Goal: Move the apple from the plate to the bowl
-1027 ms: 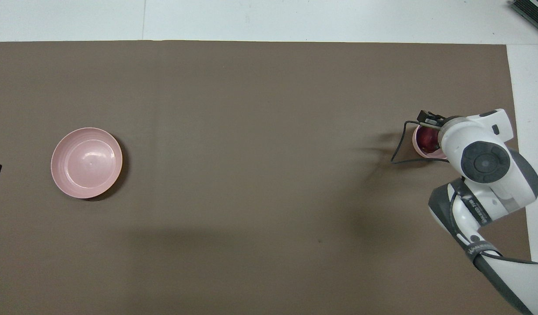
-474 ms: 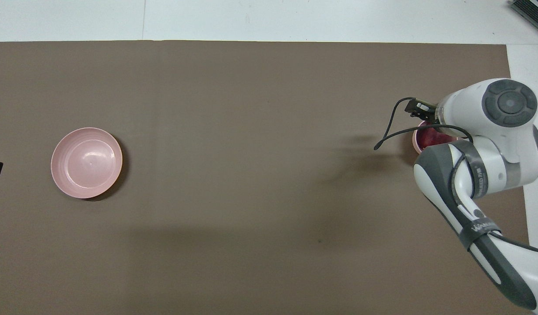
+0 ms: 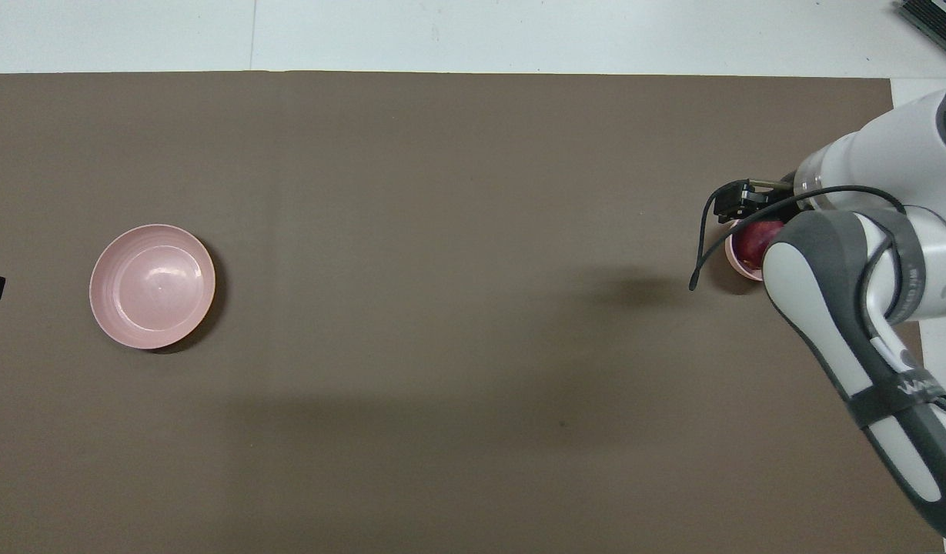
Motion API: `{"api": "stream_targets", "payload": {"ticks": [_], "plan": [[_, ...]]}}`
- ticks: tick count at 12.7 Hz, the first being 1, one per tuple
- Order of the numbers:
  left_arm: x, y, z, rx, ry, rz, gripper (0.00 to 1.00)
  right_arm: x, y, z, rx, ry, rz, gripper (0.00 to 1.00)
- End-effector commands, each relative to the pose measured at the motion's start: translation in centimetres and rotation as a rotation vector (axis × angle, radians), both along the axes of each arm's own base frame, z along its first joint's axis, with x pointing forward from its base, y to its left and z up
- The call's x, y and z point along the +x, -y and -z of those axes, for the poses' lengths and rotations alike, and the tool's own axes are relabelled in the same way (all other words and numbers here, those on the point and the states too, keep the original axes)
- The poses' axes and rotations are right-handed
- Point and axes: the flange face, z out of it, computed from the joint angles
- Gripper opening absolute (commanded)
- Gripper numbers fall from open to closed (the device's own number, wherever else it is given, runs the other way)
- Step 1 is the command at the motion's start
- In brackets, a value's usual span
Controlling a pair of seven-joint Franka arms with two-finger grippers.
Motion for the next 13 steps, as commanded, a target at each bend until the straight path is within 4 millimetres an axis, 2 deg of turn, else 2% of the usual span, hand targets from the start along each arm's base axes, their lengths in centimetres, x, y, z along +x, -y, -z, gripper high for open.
{"api": "stream_targets", "payload": {"ticks": [1,4,8,11,13], "plan": [[-0.2,0.2,-0.1,0.009,0.023,-0.013,1.00,-1.3,-0.1,-3.6,0.025,-0.038,-0.041,1.00],[-0.3,-0.1,0.0,0.009,0.017,-0.018,1.00,-2.8,-0.3,-7.2,0.014,-0.027,-0.052,1.00],[-0.3,-0.7,0.0,0.009,0.017,-0.027,1.00,-4.6,1.8,-9.5,0.006,-0.051,-0.159,1.00],[-0.3,-0.7,-0.1,0.009,0.018,-0.028,1.00,-6.4,1.3,-11.5,0.040,-0.071,-0.153,1.00],[-0.3,-0.7,-0.1,0.009,0.018,-0.029,1.00,-6.8,1.6,-11.9,0.046,-0.081,-0.148,1.00]]}}
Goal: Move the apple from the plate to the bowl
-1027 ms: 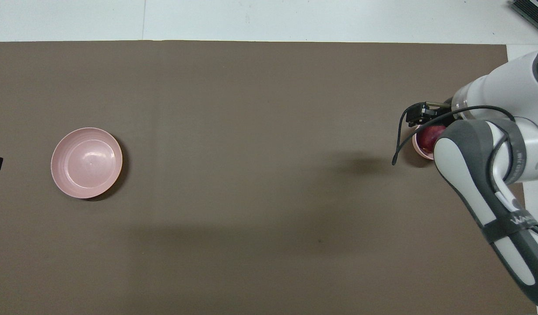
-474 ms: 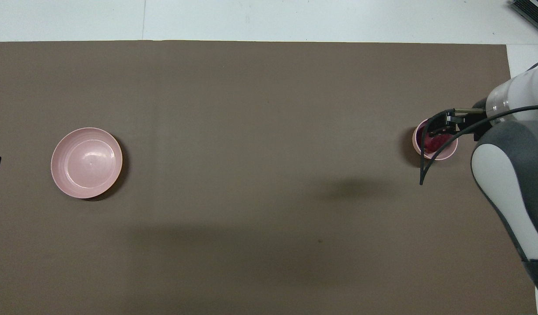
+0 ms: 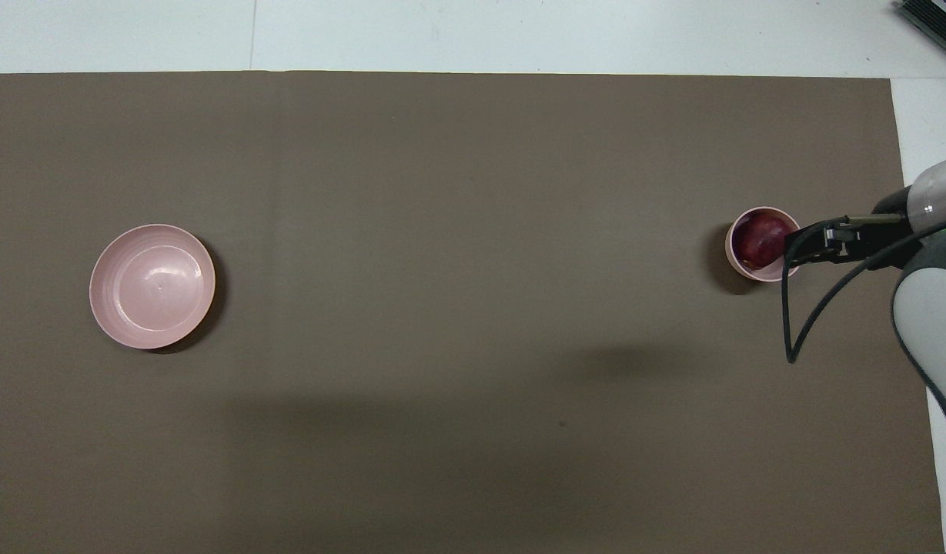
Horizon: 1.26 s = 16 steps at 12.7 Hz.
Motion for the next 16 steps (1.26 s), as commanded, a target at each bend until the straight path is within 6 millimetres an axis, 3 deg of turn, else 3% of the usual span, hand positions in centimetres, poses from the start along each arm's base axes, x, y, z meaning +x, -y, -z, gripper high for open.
{"api": "stream_targets", "payload": {"ticks": [1,4,10,16], "plan": [[-0.3,-0.2,0.0,0.009,0.012,-0.013,1.00,-0.8,0.6,-0.7,0.030,-0.012,-0.012,1.00],[-0.4,-0.2,-0.1,0.009,0.014,-0.011,1.00,-0.9,0.6,-3.6,0.063,-0.036,-0.004,1.00],[-0.4,-0.2,-0.1,0.009,0.014,-0.013,1.00,-1.0,0.0,-3.8,0.048,-0.032,-0.009,1.00],[-0.3,-0.2,0.0,0.009,0.012,-0.013,1.00,0.6,0.0,-4.8,0.005,-0.008,-0.067,1.00]]}}
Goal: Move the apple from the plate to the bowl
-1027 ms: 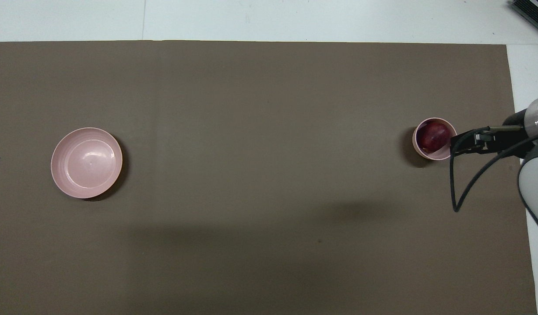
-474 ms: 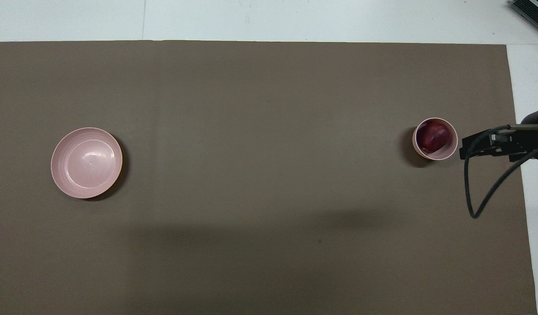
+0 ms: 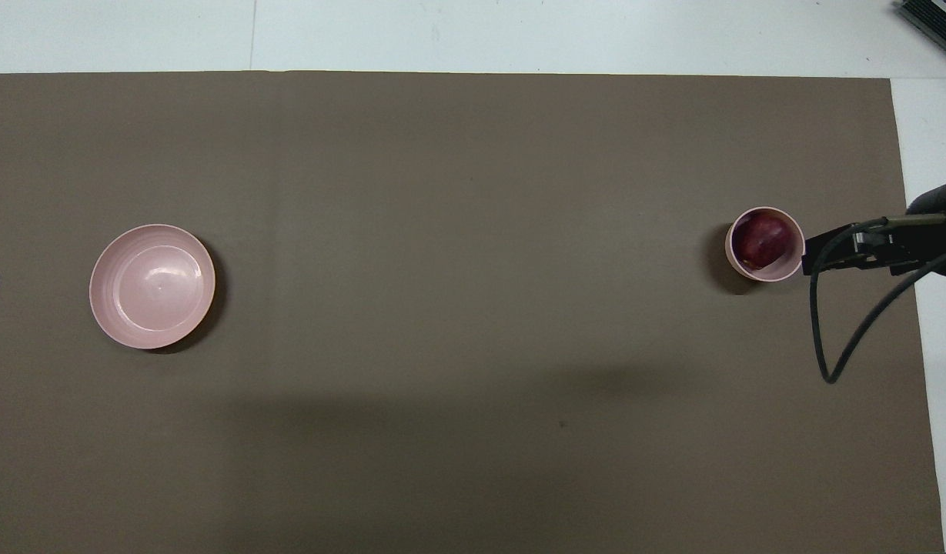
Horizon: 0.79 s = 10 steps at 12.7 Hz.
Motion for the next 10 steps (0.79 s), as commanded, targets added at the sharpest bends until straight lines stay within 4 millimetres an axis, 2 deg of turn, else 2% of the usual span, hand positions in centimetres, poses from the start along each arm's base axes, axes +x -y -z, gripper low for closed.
{"api": "stream_targets", "payload": {"ticks": [1,4,10], "plan": [[-0.37,-0.18,-0.05,0.009,0.013,-0.011,1.00,1.37,0.54,-0.63,-0.027,0.005,-0.032,1.00],[-0.37,-0.18,-0.05,0.009,0.013,-0.011,1.00,1.37,1.18,-0.63,-0.007,0.006,-0.012,1.00],[-0.37,-0.18,-0.05,0.009,0.013,-0.011,1.00,1.36,0.37,-0.56,-0.004,0.004,-0.023,1.00]]}}
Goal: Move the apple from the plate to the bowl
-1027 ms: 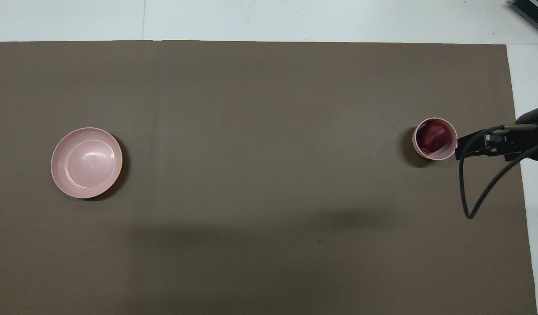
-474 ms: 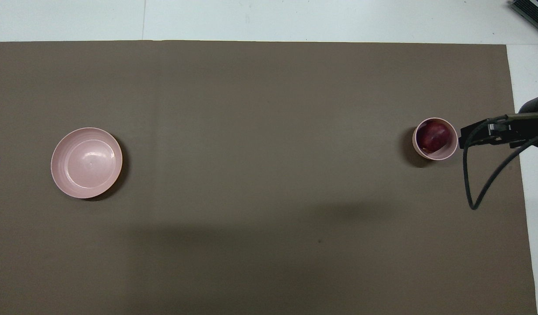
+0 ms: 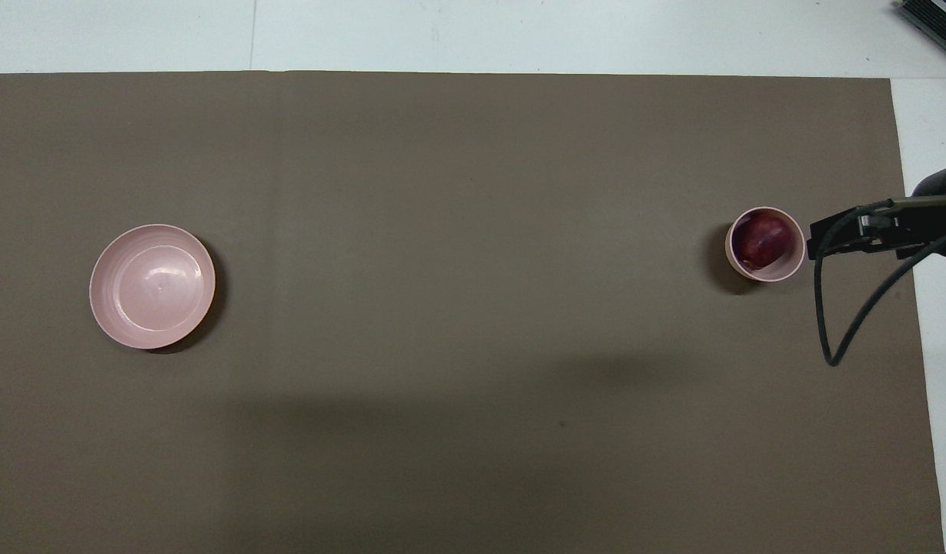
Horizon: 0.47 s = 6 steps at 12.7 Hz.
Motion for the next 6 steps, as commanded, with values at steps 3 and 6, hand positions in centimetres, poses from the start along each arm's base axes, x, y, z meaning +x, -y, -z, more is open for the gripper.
{"api": "stream_targets", "payload": {"ticks": [3,6], "plan": [[-0.37,-0.10,-0.05,0.009,0.013,-0.010,1.00,0.25,0.11,-0.33,0.008,-0.007,-0.020,1.00],[-0.37,-0.18,-0.05,0.009,0.013,-0.012,1.00,0.25,0.29,-0.33,0.008,-0.007,-0.017,1.00]]}}
